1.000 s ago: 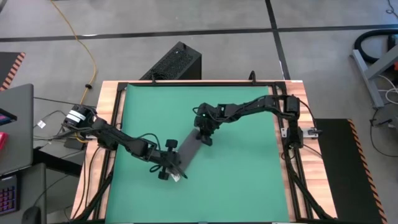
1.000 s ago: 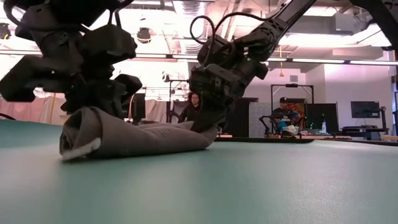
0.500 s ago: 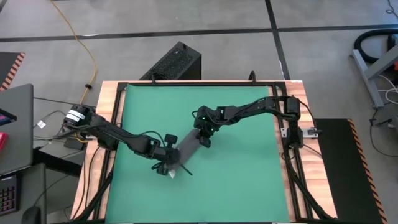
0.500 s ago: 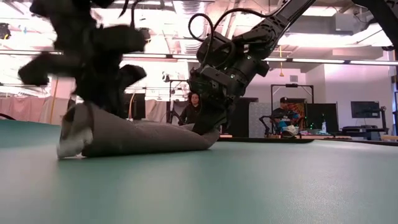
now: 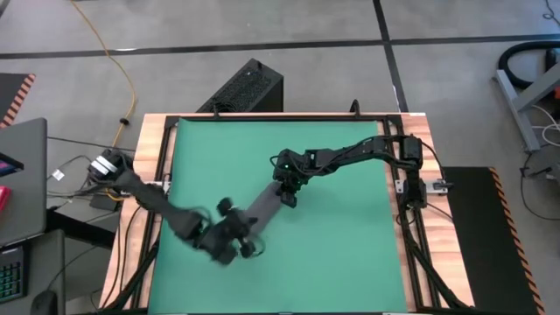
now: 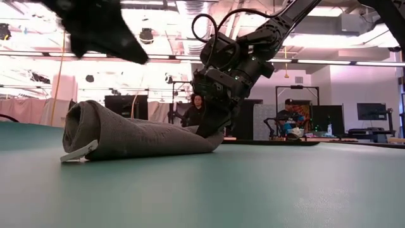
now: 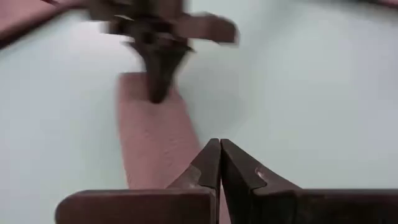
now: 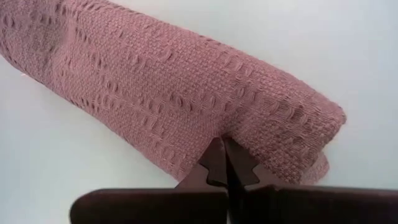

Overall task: Roll towel
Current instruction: Roll the gray towel on the table

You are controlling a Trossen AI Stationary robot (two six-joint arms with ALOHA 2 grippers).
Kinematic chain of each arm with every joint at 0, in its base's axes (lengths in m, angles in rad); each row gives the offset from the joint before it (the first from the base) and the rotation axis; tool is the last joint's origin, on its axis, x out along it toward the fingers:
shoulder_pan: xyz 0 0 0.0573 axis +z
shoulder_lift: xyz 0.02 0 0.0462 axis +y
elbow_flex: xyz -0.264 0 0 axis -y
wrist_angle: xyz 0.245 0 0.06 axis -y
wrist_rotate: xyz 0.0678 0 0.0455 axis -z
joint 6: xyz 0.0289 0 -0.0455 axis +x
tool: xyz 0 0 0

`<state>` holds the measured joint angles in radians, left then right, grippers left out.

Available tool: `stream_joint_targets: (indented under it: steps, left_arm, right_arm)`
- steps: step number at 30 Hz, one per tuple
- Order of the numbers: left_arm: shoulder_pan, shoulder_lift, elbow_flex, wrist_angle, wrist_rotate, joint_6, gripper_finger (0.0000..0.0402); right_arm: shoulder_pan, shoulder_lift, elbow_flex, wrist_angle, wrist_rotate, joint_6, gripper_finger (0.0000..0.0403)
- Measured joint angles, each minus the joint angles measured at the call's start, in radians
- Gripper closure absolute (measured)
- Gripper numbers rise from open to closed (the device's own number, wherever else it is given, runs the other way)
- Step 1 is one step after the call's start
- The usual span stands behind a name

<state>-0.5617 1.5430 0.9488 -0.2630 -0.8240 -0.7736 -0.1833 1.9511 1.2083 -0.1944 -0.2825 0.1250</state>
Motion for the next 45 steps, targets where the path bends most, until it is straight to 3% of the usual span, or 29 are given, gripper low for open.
stream_joint_targets:
  steps: [4, 7, 12, 16, 25, 30, 33, 37, 39, 45]
  left_arm:
    - [-0.152, 0.000, -0.113, 0.114, -0.308, -0.309, 0.0402]
    - [-0.222, 0.044, -0.160, 0.186, -0.388, -0.471, 0.0401]
    - [-0.207, 0.182, -0.143, 0.306, -0.383, -0.464, 0.0401]
    - [-0.180, 0.274, -0.108, 0.318, -0.322, -0.469, 0.0402]
    - [-0.196, 0.327, -0.102, 0.296, -0.186, -0.548, 0.0401]
    - [-0.224, 0.282, -0.072, 0.270, -0.239, -0.437, 0.0401]
    - [-0.227, 0.207, -0.035, 0.107, -0.261, -0.379, 0.0401]
    - [-0.244, 0.165, -0.036, -0.075, -0.381, -0.471, 0.0401]
    - [-0.237, 0.168, -0.046, -0.128, -0.391, -0.527, 0.0401]
    - [-0.191, 0.246, -0.057, -0.059, -0.354, -0.554, 0.0402]
  right_arm:
    - [0.000, 0.000, 0.000, 0.001, -0.001, -0.002, 0.0399]
    - [0.000, 0.000, 0.000, 0.003, -0.001, -0.007, 0.0399]
    - [0.000, 0.000, 0.000, 0.004, -0.001, -0.013, 0.0399]
    - [0.000, 0.000, 0.000, 0.003, -0.002, -0.013, 0.0399]
    - [0.000, 0.001, 0.000, -0.005, -0.002, -0.013, 0.0399]
    - [0.000, 0.001, 0.000, -0.006, -0.003, -0.008, 0.0399]
    - [0.000, 0.001, 0.000, -0.006, -0.003, -0.002, 0.0399]
    - [0.000, 0.001, 0.000, -0.006, -0.003, -0.002, 0.0398]
    - [0.000, 0.001, 0.000, -0.004, -0.003, -0.002, 0.0398]
    - [0.000, 0.001, 0.000, -0.003, -0.004, -0.002, 0.0398]
